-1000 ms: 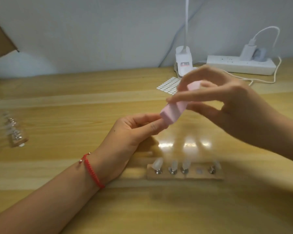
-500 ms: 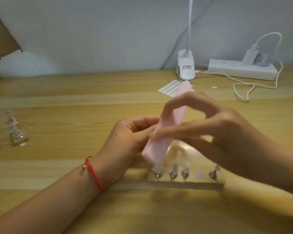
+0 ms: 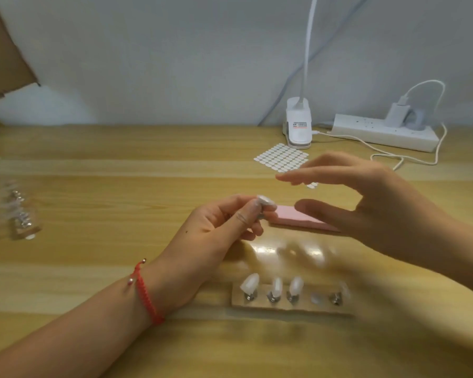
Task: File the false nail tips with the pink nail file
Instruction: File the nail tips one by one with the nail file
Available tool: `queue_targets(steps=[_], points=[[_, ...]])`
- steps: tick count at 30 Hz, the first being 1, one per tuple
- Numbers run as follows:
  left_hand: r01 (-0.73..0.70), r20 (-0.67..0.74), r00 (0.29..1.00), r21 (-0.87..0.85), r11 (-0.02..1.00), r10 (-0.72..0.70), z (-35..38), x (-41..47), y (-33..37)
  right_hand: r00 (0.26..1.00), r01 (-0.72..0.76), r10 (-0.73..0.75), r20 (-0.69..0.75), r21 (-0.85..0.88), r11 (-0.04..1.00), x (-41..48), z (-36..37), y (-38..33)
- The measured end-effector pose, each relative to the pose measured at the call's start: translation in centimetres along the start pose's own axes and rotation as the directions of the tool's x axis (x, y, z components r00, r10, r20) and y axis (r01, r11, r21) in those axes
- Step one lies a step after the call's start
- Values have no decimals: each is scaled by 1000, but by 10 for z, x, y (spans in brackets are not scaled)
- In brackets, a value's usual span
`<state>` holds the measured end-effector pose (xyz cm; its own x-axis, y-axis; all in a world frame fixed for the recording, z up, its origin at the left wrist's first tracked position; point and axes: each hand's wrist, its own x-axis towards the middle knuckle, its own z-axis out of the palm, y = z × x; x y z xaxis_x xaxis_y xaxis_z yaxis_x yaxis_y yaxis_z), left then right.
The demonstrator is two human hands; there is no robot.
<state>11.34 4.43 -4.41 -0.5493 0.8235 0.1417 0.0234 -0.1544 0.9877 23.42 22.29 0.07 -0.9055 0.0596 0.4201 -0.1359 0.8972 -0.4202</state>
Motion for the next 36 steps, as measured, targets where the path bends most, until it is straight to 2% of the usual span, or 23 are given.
queue_targets(steps=[2,5,12,20,25,36], points=[[11,7,1000,27,1000,-12,0,-1,1,997,70,-64,-46,157,985,-3,5,-9],[-33,42,999,96,995,29,2,-4,4,992,108,-87,-88,265,958,-7,15,-21],[-62,47,997,135,989,56,4,-4,6,990,49,15,-137,450,892,-7,17,-22],[-43,34,999,101,994,39,1,-3,2,990,-18,76,-115,441,897,-4,10,-29],[7,-30,1000,-37,999,-8,-1,-1,-1,998,-62,58,20,314,947,-14,-11,-32],[23,-17,1000,-36,999,-24,-3,-1,-2,984,-160,132,123,260,952,-57,-8,-34]])
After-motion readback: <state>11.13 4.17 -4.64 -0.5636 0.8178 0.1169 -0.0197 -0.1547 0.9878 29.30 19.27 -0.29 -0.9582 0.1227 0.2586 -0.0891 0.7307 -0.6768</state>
